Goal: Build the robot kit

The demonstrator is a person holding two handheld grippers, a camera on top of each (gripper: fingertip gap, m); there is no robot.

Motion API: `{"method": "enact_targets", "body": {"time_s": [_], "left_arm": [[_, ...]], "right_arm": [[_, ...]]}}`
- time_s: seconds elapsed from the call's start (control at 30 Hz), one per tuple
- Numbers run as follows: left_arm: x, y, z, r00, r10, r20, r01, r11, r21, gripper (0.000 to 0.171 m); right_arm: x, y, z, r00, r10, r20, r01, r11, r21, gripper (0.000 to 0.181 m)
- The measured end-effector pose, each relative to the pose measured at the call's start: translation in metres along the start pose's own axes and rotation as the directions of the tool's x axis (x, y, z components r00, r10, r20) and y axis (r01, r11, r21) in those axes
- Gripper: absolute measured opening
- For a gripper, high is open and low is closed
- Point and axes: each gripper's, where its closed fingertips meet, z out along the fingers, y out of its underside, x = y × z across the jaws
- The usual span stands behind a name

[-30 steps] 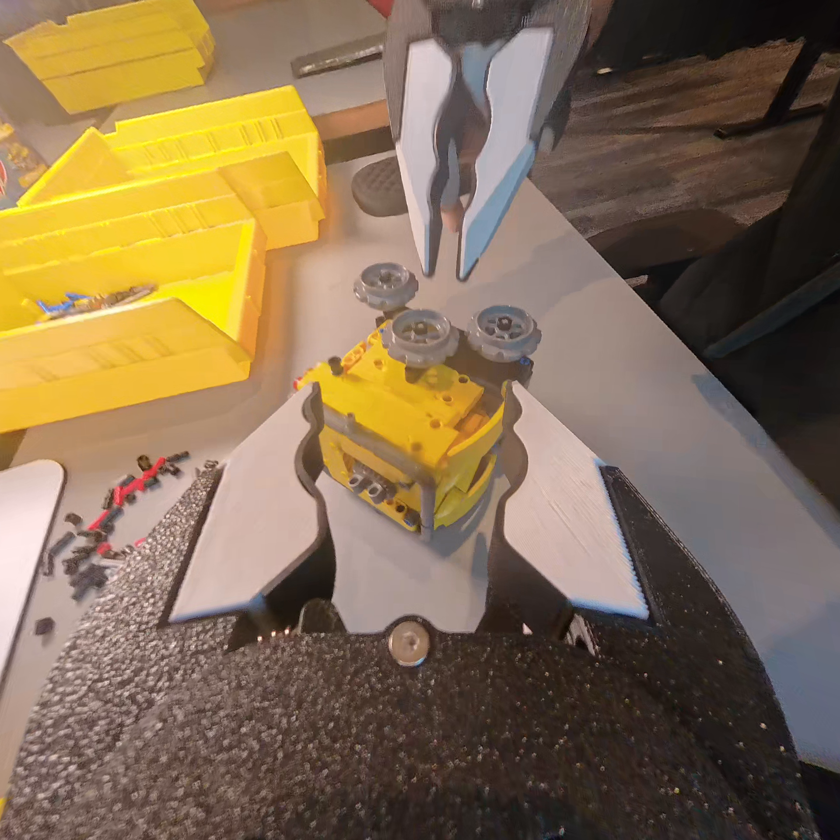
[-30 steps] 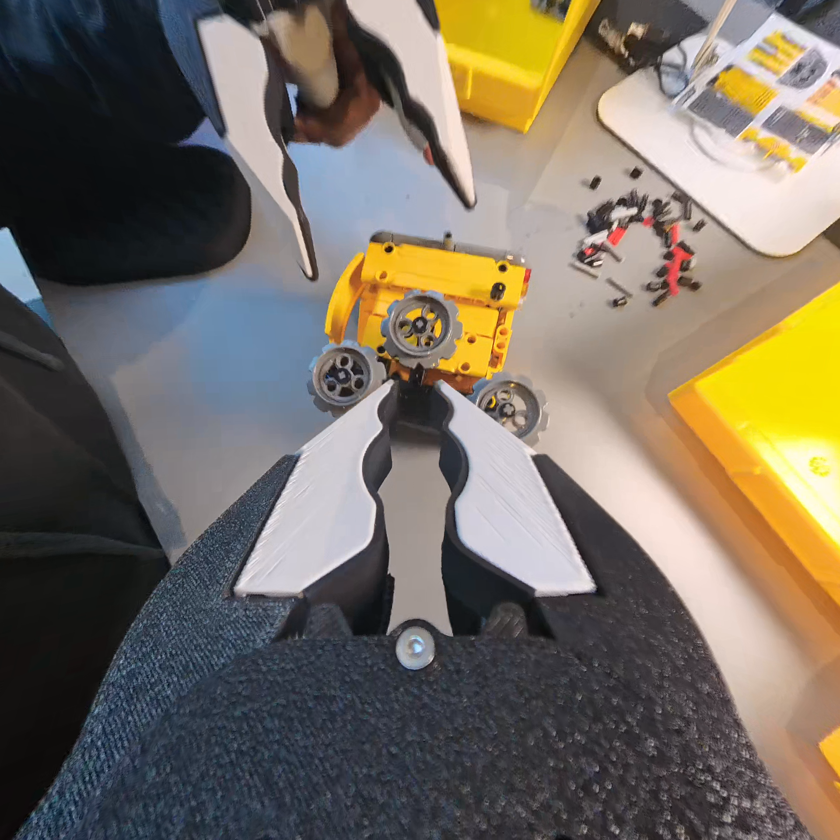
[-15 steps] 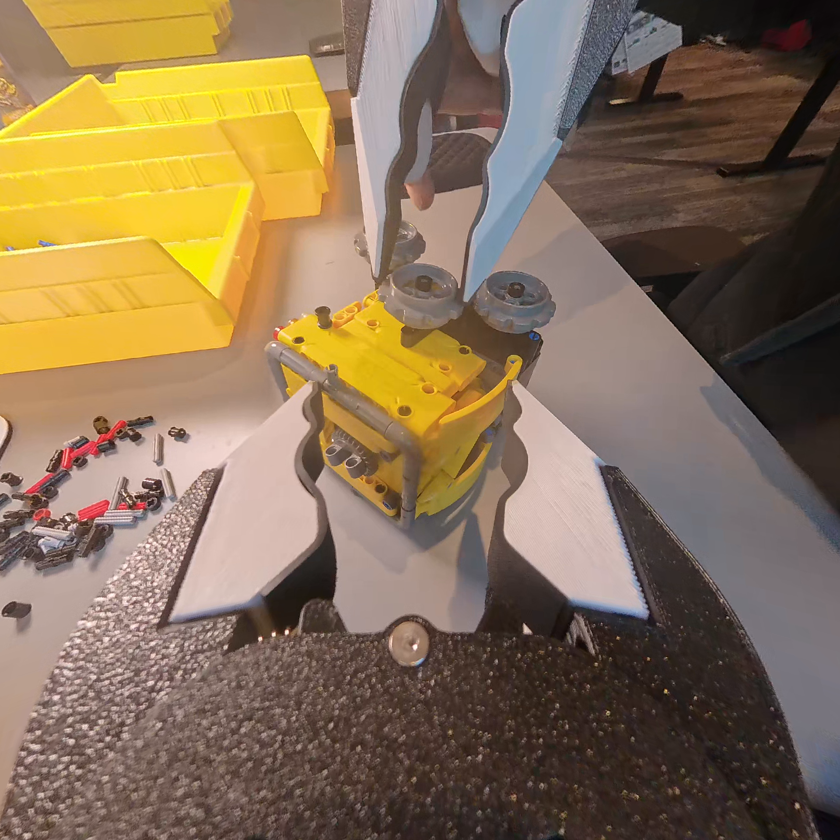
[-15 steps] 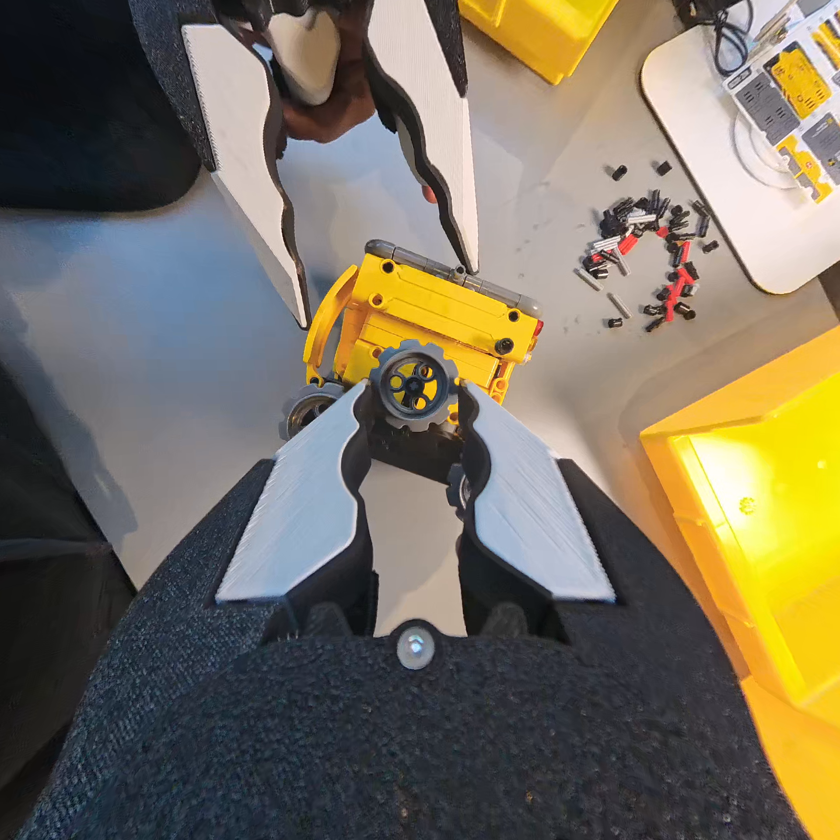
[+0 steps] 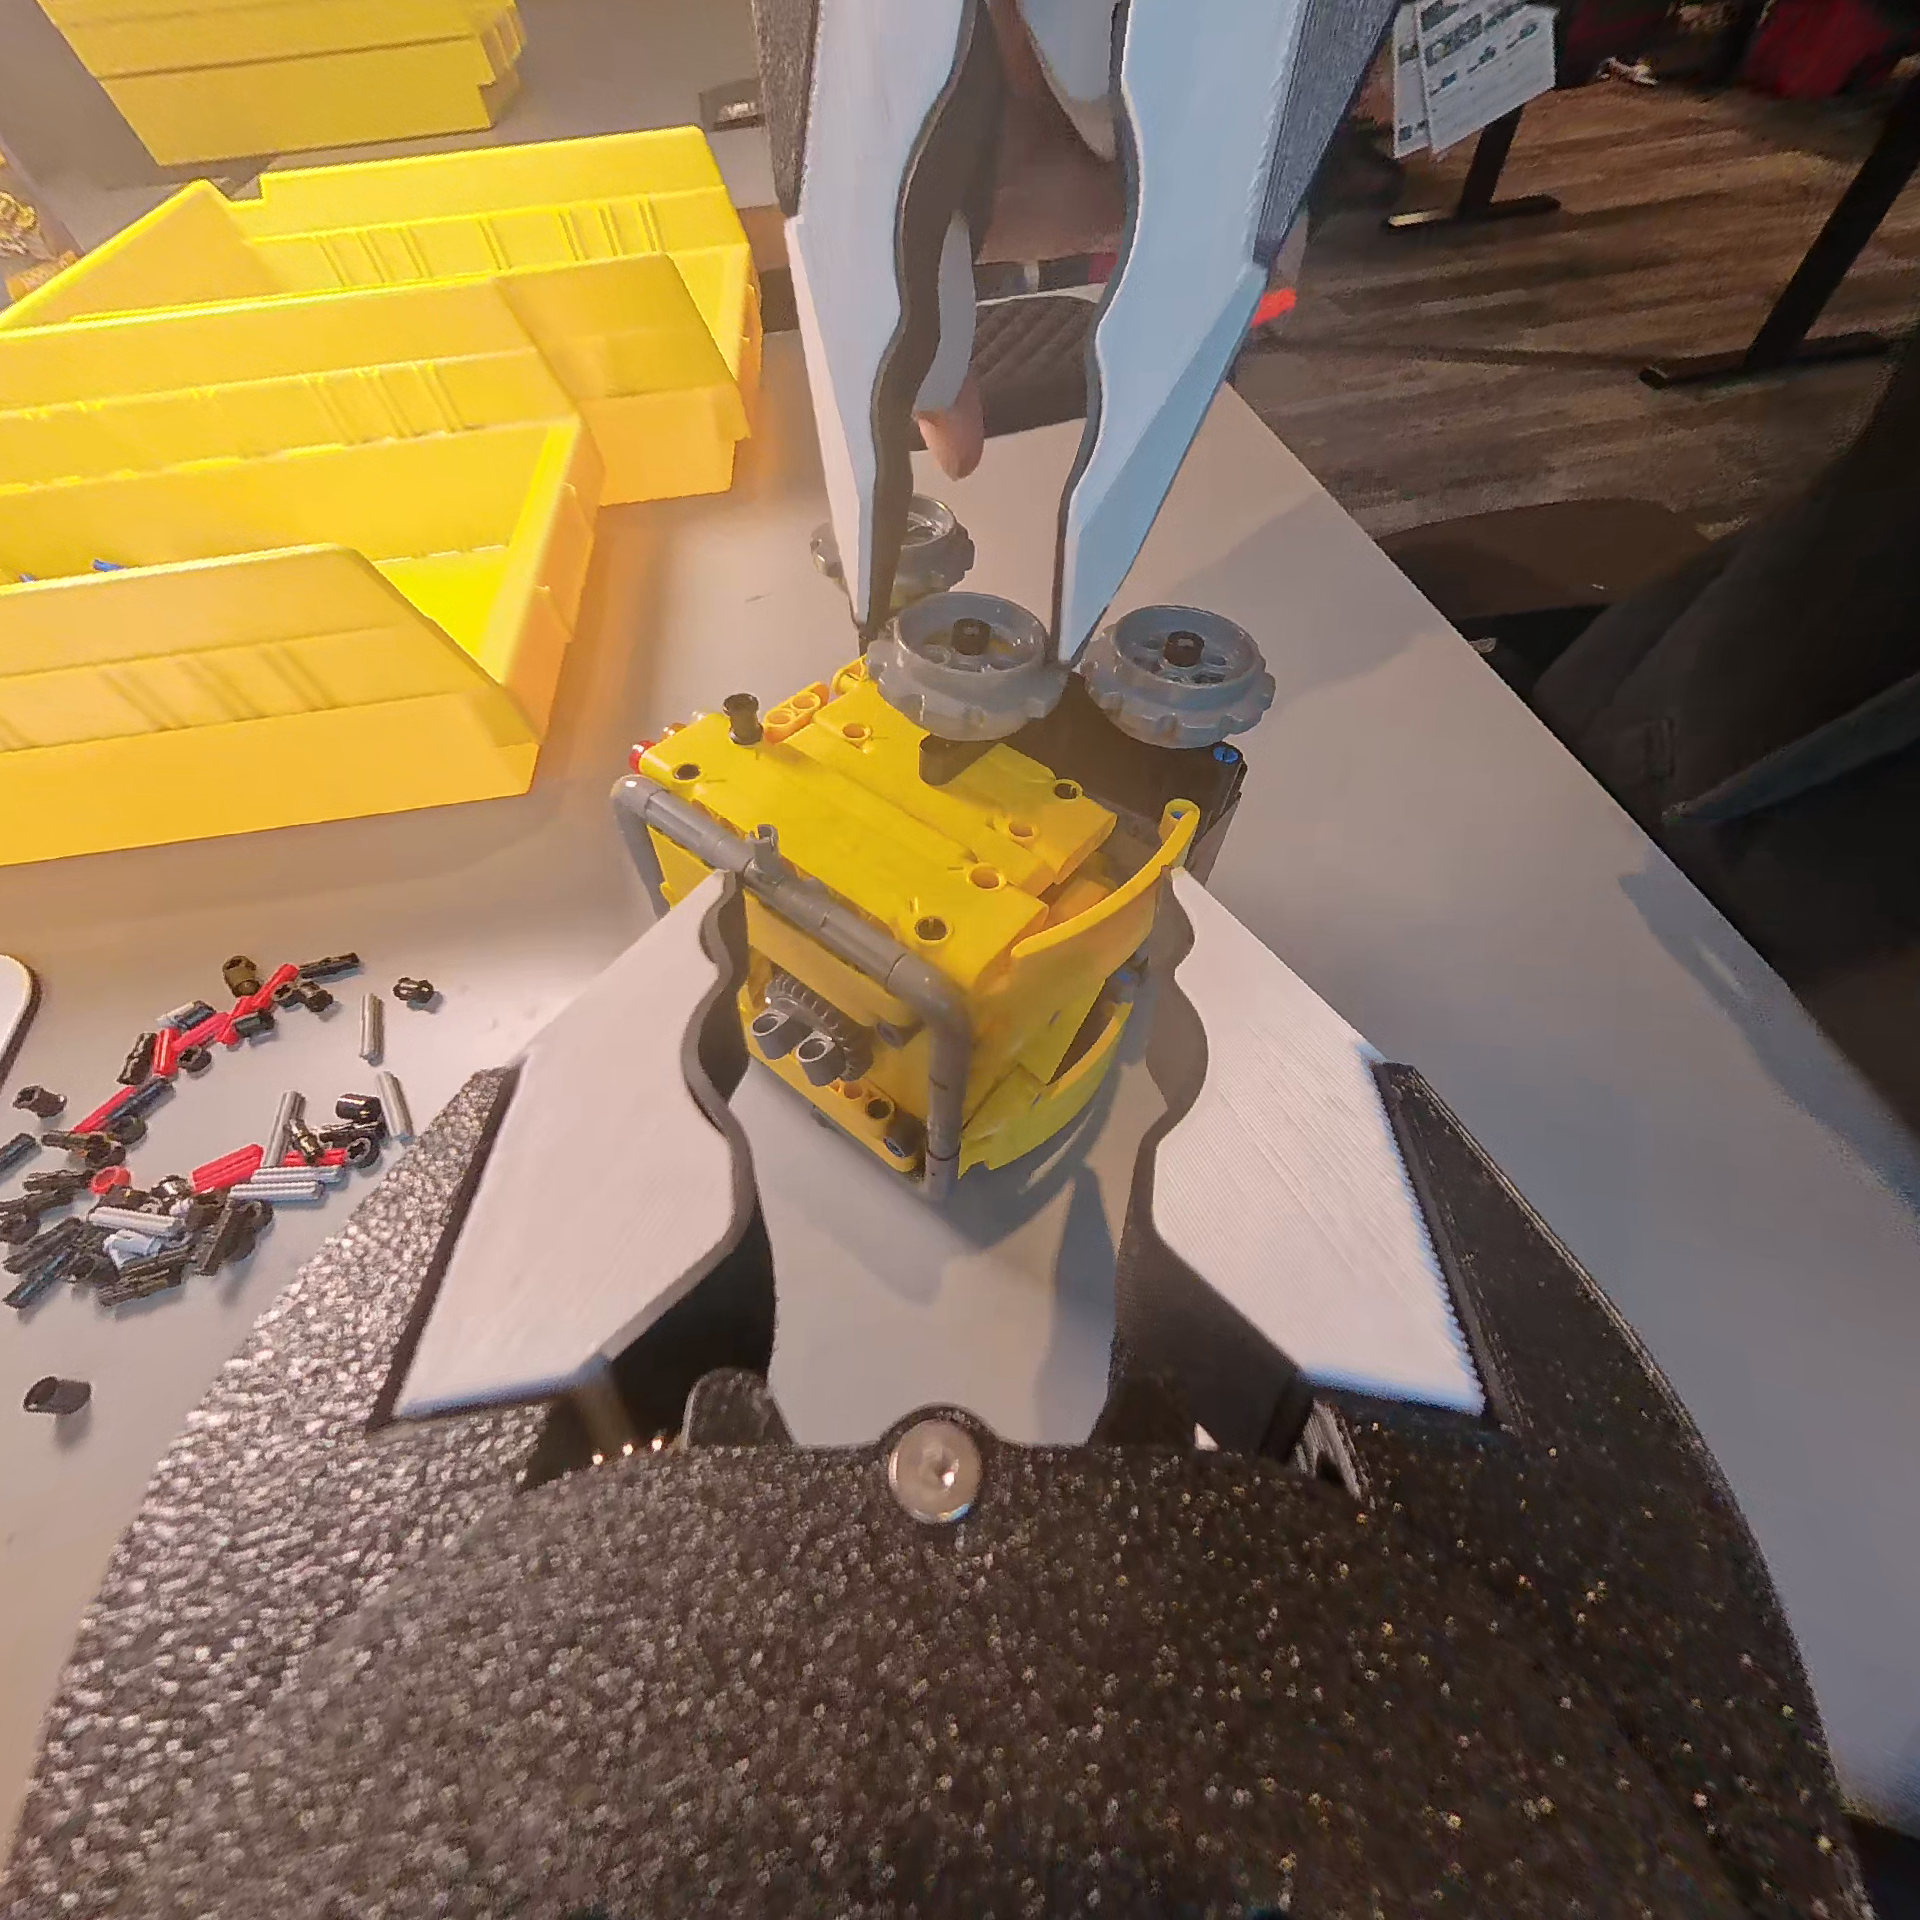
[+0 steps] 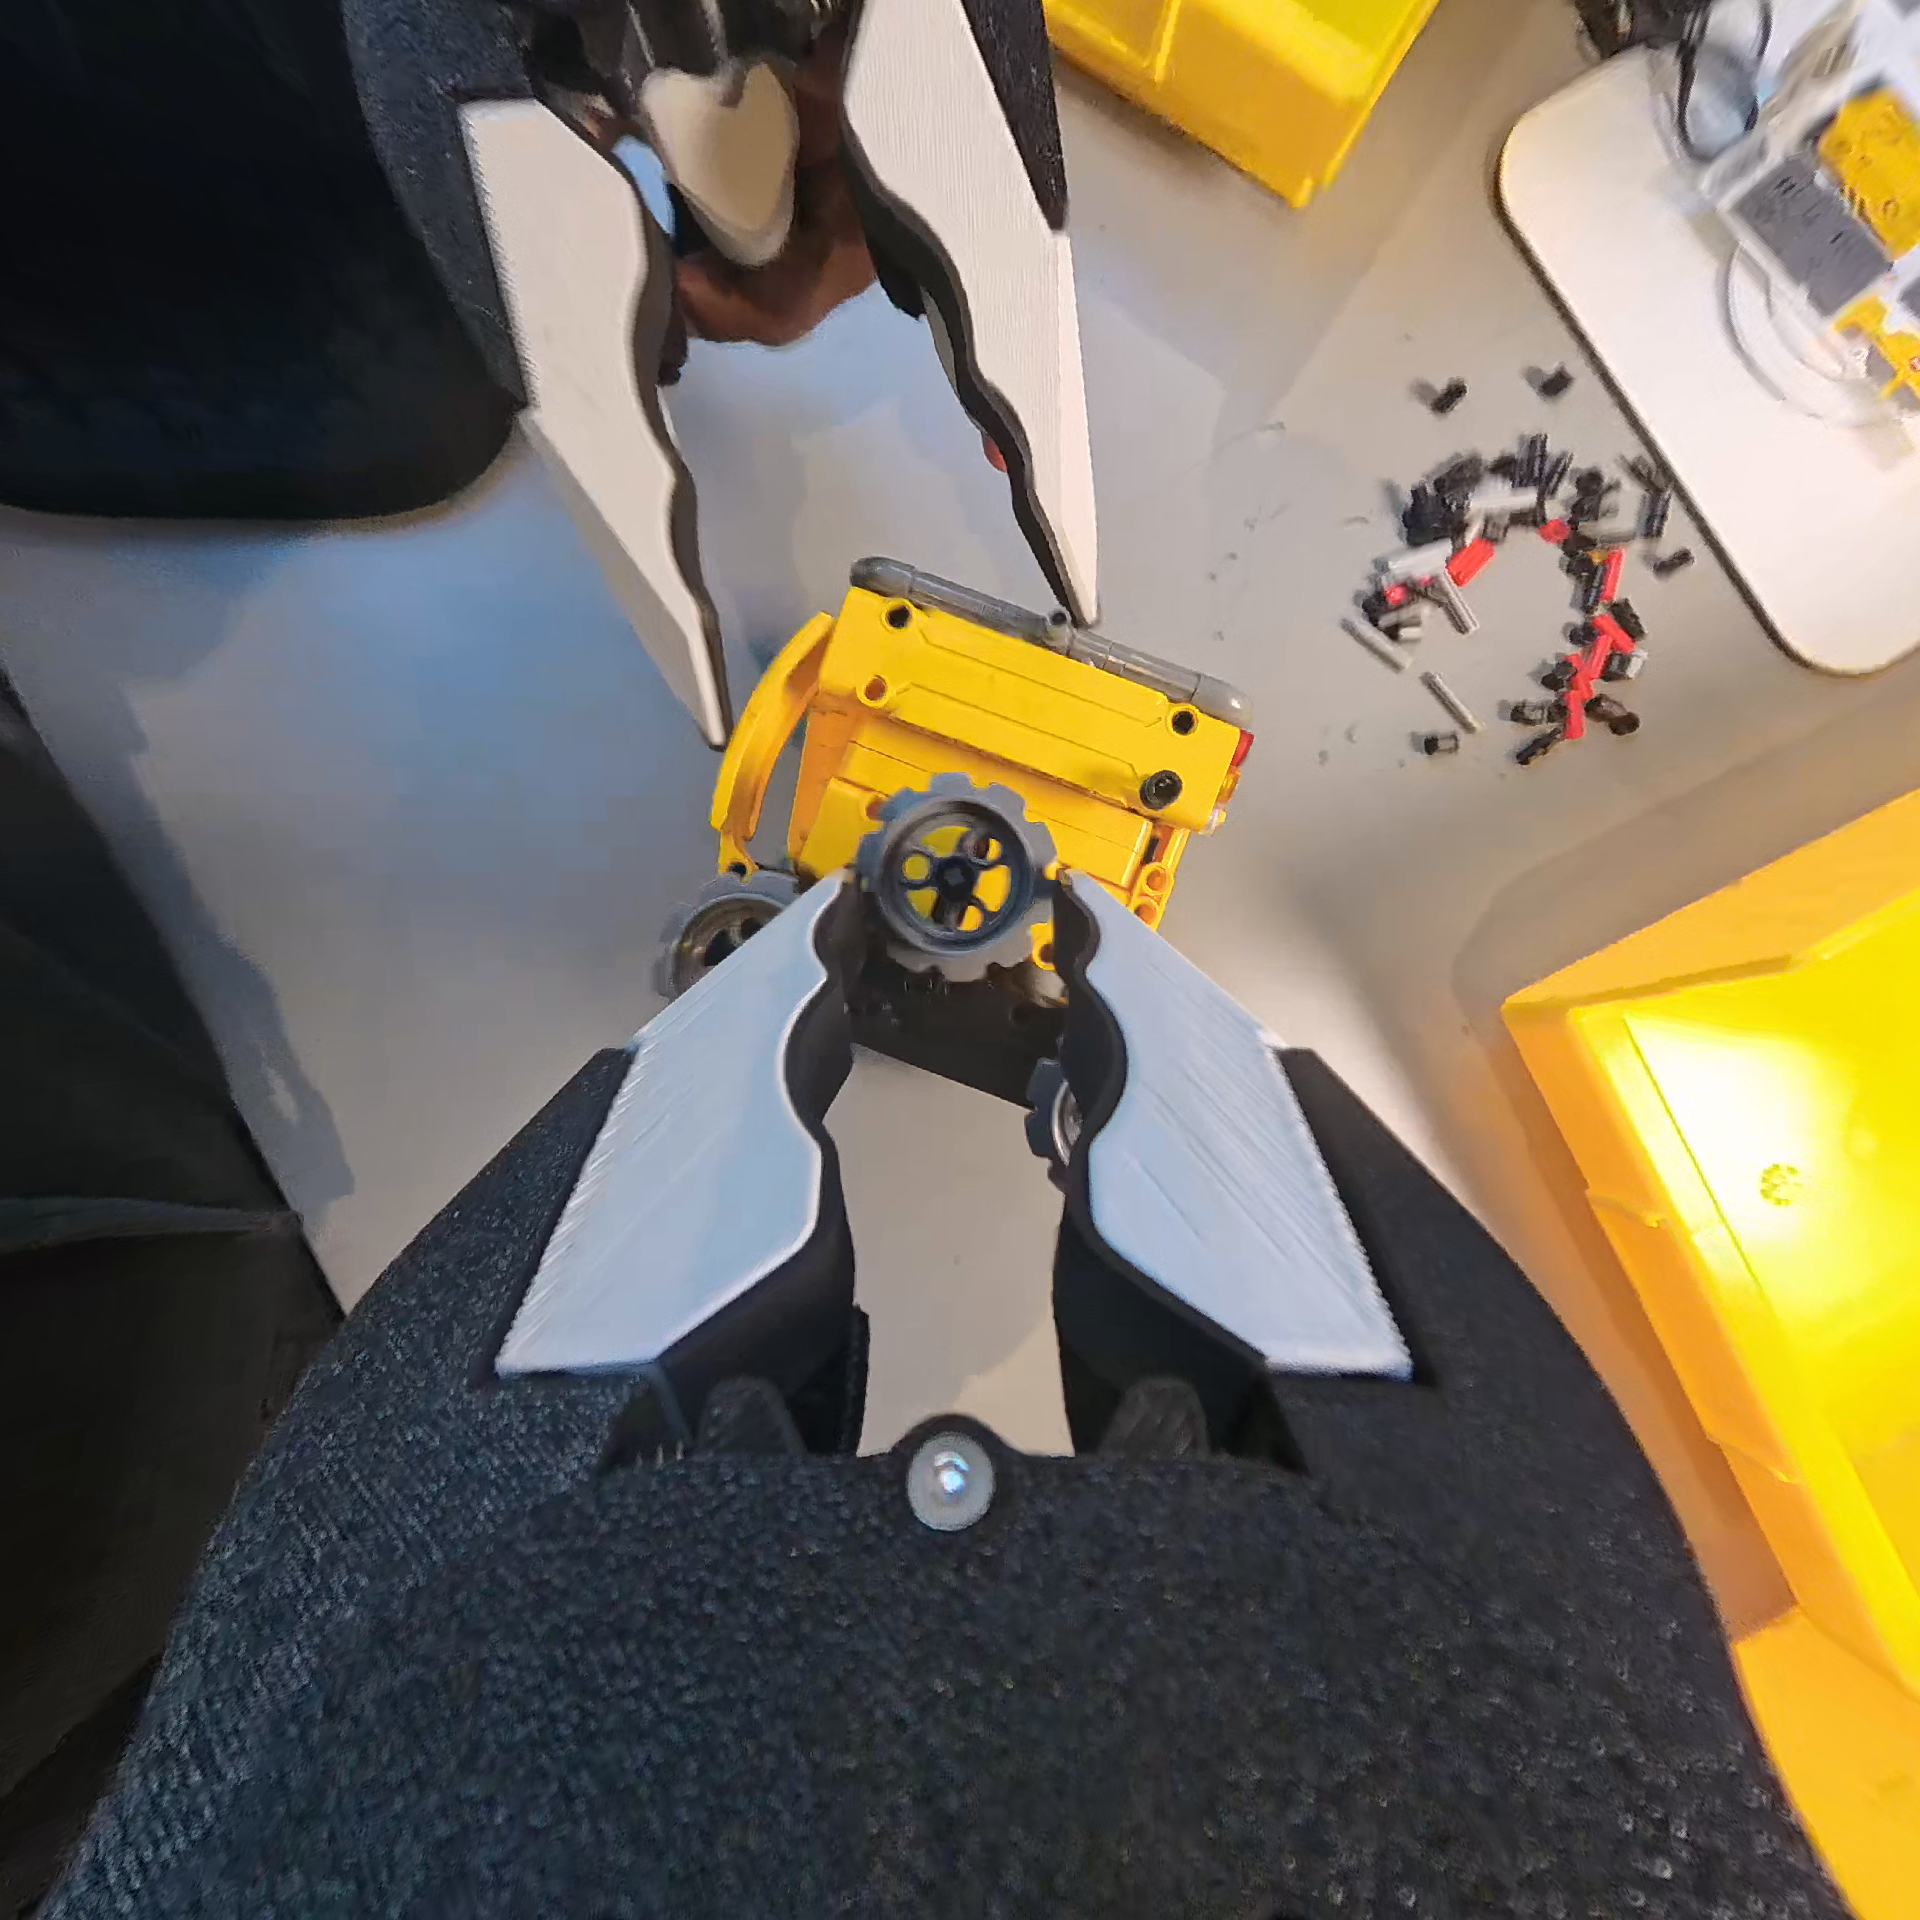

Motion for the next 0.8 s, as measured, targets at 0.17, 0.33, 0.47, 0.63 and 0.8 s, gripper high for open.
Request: {"method": "enact_targets", "body": {"time_s": [0.17,0.33,0.47,0.63,0.8], "left_arm": [[-0.002,0.011,0.0,1.0,0.02,0.003,-0.02,0.999,-0.033,0.073],[-0.008,0.016,-0.006,0.999,0.033,0.016,-0.032,0.998,-0.054,0.06],[-0.044,0.021,-0.022,0.976,0.019,0.216,0.007,0.993,-0.12,0.034],[-0.054,0.006,-0.047,0.924,-0.155,0.35,0.159,0.987,0.016,0.033],[-0.003,0.001,-0.037,0.948,-0.261,0.185,0.245,0.964,0.104,0.06]], "right_arm": [[0.01,-0.008,-0.04,0.999,0.046,0.0,-0.044,0.958,0.283,0.062],[0.023,0.039,-0.029,1.0,-0.024,-0.003,0.023,0.939,0.343,0.075],[0.031,0.04,-0.01,0.999,0.03,0.019,-0.035,0.891,0.453,0.056],[0.007,0.035,-0.01,0.993,-0.049,-0.105,0.097,0.851,0.516,0.044],[-0.037,0.033,-0.022,0.98,-0.184,-0.076,0.193,0.783,0.591,0.057]]}}
